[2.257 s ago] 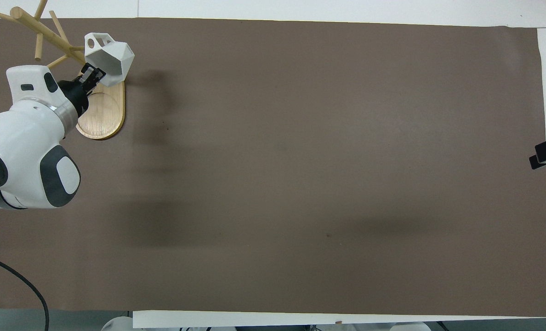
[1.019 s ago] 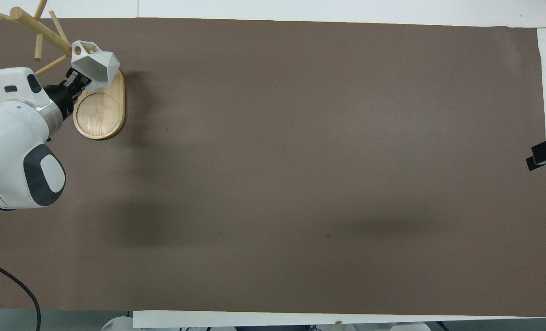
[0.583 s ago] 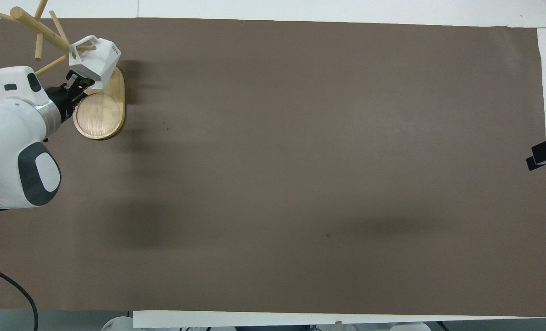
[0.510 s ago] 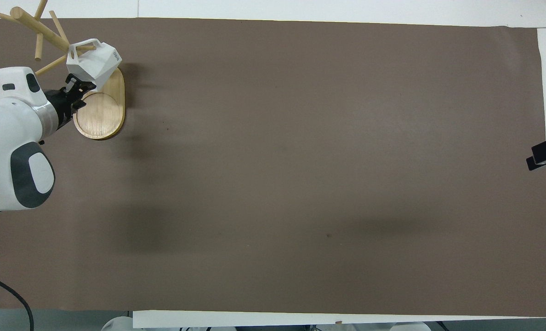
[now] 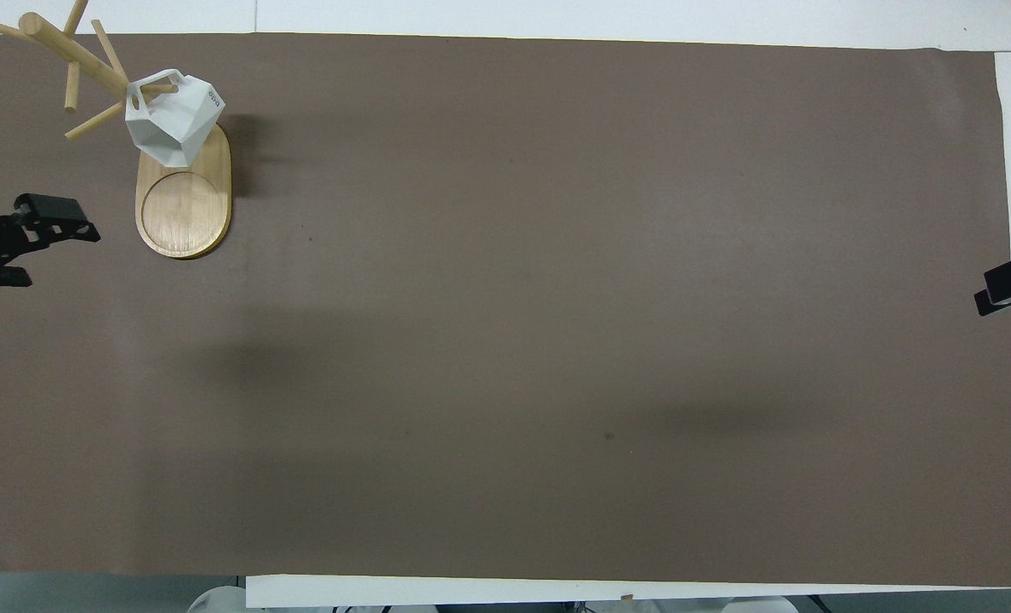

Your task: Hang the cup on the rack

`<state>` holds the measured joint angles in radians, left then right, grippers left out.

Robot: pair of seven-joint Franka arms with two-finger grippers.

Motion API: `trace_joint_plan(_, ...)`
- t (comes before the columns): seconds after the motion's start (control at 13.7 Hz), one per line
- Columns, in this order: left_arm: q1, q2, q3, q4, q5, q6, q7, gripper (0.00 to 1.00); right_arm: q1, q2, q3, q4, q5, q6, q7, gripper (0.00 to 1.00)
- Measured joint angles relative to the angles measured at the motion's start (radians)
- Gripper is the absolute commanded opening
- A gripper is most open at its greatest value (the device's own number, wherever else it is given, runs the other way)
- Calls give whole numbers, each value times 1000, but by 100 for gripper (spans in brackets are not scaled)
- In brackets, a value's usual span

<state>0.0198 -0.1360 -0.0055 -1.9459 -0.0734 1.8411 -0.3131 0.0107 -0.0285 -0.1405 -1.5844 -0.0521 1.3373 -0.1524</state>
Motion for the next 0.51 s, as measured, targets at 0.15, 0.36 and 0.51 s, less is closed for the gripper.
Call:
trace_joint_plan(0.15,7,48,0,172,63,-228,128,99,0,0,0,0,0,0,0,100)
trace_joint_plan(0.36,-10,145,-13,371,110,-412,323,99,0,0,0,0,0,0,0,100)
trace_joint_plan(0.51,-39,189,-19,421,132,-432,390,99,0,0,0,0,0,0,0,100)
